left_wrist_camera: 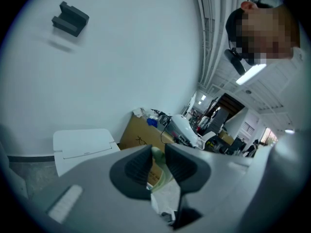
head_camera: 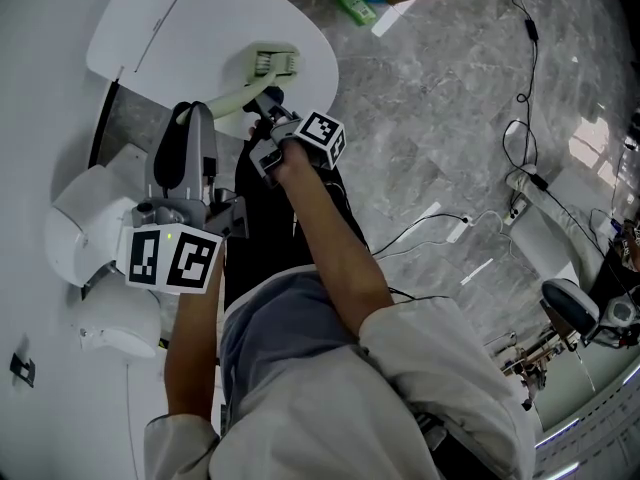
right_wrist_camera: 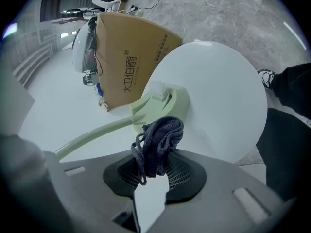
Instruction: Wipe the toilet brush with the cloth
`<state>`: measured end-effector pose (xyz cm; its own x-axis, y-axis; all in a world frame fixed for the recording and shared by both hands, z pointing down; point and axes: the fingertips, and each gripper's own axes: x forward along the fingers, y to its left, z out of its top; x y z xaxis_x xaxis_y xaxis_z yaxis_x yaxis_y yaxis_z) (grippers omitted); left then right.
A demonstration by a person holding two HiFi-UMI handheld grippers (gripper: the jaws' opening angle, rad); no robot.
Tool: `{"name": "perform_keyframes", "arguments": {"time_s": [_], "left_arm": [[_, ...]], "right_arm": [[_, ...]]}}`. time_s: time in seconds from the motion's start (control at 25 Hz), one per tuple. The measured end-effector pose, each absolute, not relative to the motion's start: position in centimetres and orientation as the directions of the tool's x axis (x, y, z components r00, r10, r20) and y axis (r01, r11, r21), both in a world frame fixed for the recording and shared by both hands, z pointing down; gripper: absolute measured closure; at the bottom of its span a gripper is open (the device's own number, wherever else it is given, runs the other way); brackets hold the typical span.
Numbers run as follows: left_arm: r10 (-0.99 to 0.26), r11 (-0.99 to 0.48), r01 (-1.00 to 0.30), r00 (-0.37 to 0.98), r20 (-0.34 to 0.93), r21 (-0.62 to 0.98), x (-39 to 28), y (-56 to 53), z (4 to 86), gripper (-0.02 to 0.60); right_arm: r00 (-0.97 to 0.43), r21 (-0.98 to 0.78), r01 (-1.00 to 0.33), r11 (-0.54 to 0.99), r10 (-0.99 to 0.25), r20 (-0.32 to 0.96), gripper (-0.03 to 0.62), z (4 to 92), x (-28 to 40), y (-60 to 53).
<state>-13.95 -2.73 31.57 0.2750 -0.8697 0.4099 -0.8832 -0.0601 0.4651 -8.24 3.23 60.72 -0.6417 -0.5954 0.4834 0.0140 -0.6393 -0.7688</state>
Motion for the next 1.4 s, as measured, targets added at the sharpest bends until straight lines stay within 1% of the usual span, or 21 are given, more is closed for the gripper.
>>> {"name": "perform_keyframes", "arguments": {"time_s": [0.52,0.76,0.92,1.2,1.4], "left_arm": [[-0.873,-0.045,-0.891,0.255,0.416,0.451,-13.4,-3.4,31.5,0.581],[-0.876,-0.043,-0.895,0.248,0.415,0.445,-13.4,-3.6,31.2,0.581],[-0.876,-0.043,-0.896,0.247,0.414,0.443,-13.4,-3.7,31.1,0.581],[-0.877,-0.043,-0.898,0.244,0.414,0.439,-13.4,-3.9,30.9,0.581],[-0.878,-0.042,-0.899,0.242,0.414,0.436,-13.3,-4.1,30.9,0.581]], "right_arm": [[-0.685,-0.792,-0.007,-0.61,-0.574,0.448,0.502,58.6,-8.5,2.9],[-0.734,-0.841,-0.037,-0.54,-0.556,0.389,0.503,56.8,-9.6,2.1],[-0.769,-0.873,-0.114,-0.475,-0.514,0.38,0.503,56.4,-10.3,1.1],[-0.825,-0.888,-0.292,-0.356,-0.377,0.422,0.503,56.9,-10.5,1.3],[-0.838,-0.886,-0.356,-0.297,-0.319,0.443,0.503,57.3,-9.5,1.8]]}}
